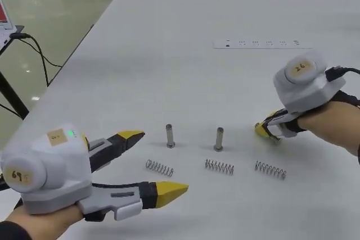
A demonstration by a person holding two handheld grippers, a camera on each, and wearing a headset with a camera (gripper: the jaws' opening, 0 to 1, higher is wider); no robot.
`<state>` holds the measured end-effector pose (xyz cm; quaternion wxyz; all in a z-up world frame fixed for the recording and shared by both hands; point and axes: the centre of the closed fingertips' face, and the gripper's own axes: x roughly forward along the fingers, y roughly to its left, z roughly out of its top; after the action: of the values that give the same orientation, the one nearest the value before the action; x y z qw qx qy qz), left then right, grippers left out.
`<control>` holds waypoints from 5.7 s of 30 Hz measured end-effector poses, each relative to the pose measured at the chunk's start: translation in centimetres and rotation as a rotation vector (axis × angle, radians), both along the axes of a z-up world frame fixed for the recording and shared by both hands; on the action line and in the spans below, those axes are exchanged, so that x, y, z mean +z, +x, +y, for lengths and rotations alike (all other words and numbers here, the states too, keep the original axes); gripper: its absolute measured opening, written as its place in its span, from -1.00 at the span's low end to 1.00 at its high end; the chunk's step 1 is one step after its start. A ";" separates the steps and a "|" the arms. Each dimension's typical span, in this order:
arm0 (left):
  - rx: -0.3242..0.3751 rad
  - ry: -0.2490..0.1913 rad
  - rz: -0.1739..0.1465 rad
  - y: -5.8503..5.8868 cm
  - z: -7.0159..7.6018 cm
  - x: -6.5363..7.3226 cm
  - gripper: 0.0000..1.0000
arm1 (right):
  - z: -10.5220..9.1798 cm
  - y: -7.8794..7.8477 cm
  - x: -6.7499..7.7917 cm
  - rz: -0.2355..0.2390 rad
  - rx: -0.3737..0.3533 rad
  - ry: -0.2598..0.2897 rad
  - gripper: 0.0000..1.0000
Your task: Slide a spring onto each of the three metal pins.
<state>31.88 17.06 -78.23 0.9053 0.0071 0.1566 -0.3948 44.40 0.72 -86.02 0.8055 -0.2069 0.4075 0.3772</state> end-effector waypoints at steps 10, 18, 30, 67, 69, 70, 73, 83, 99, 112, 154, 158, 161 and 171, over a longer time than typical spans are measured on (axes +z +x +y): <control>0.001 0.001 -0.002 0.0 -0.1 0.0 0.52 | -0.2 -0.1 0.0 0.009 -0.030 0.018 -0.90; -0.001 0.002 -0.004 0.0 -0.1 0.1 0.52 | -0.6 -0.8 1.0 0.027 -0.043 0.052 -0.90; -0.006 0.002 -0.012 -0.2 -0.2 0.4 0.51 | -1.2 -2.3 3.2 0.012 -0.050 0.096 -0.90; -0.017 0.008 -0.012 -0.4 -0.2 0.5 0.49 | -0.6 -4.1 4.2 -0.008 -0.012 0.131 -0.91; -0.016 0.005 -0.012 -0.4 -0.2 0.5 0.48 | -0.7 -4.2 4.1 -0.009 -0.008 0.130 -0.91; -0.015 0.005 -0.012 -0.4 -0.2 0.5 0.48 | -0.7 -4.2 4.1 -0.010 -0.008 0.131 -0.90; -0.017 0.005 -0.011 -0.4 -0.2 0.5 0.48 | -0.8 -4.3 4.1 -0.006 -0.011 0.129 -0.90; -0.020 0.004 -0.010 -0.4 -0.2 0.4 0.47 | -1.0 -4.6 4.0 -0.009 0.002 0.123 -0.89; -0.017 0.004 -0.010 -0.5 -0.4 0.5 0.47 | -1.3 -4.9 3.5 -0.004 0.017 0.106 -0.83; -0.018 0.005 -0.010 -0.6 -0.4 0.5 0.47 | -2.3 -5.8 3.3 0.007 0.010 0.106 -0.77; -0.033 -0.002 -0.004 -0.6 -0.4 0.4 0.43 | -2.0 -10.5 -0.3 0.098 0.236 -0.052 -0.79; -0.038 -0.002 -0.005 -0.7 -0.5 0.4 0.42 | -2.1 -10.5 -0.5 0.085 0.250 -0.072 -0.83; -0.043 0.000 -0.006 -0.8 -0.7 0.4 0.41 | -2.1 -10.5 -0.5 0.078 0.262 -0.079 -0.85; -0.081 0.015 -0.010 -1.2 -1.3 0.5 0.35 | -1.5 -10.9 0.6 0.080 0.270 -0.044 -0.85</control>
<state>30.72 15.74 -77.78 0.8893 0.0221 0.1548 -0.4297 33.50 -0.75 -85.42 0.7257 -0.2621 0.4159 0.4814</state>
